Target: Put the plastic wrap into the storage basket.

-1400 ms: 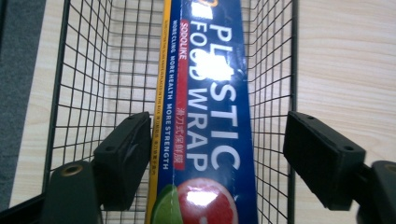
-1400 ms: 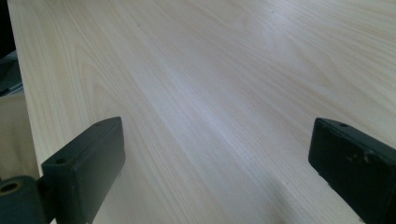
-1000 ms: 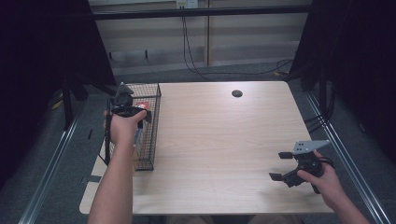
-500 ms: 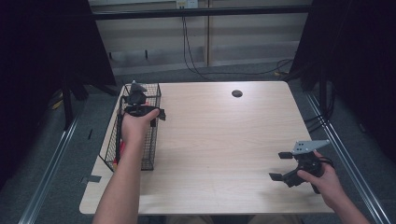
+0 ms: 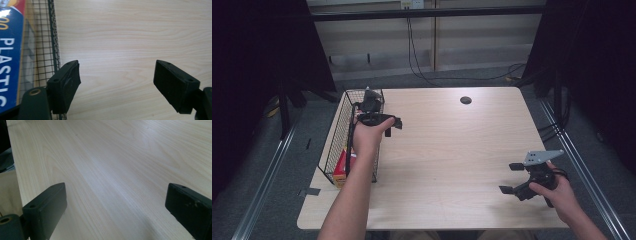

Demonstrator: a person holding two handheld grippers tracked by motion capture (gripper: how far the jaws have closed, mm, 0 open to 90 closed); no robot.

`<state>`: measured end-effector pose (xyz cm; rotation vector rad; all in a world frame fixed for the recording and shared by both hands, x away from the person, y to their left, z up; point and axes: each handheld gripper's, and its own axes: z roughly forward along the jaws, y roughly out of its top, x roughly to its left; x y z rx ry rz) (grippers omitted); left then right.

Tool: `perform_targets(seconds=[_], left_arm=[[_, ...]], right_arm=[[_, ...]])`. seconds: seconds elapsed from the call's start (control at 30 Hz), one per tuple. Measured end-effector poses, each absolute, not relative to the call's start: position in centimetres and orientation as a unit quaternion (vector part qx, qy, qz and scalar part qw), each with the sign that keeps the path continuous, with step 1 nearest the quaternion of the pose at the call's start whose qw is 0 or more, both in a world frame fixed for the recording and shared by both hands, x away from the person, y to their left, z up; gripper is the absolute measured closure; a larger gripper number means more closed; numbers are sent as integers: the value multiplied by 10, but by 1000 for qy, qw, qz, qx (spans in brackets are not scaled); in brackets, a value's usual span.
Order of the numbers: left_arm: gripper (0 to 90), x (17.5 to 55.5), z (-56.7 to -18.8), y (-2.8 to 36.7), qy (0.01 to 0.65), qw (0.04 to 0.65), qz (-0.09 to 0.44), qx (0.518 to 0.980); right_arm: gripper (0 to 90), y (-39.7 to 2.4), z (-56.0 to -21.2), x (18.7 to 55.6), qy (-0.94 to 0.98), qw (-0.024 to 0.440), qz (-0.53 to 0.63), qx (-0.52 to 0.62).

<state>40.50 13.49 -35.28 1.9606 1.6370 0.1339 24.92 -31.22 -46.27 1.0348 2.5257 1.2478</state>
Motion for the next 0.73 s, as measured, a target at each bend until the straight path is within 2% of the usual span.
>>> perform_targets(seconds=[0.73], left_arm=[[210,389,-377,85,563,319,34,761]], right_arm=[[36,-310,-467,251,845,72,406,341]])
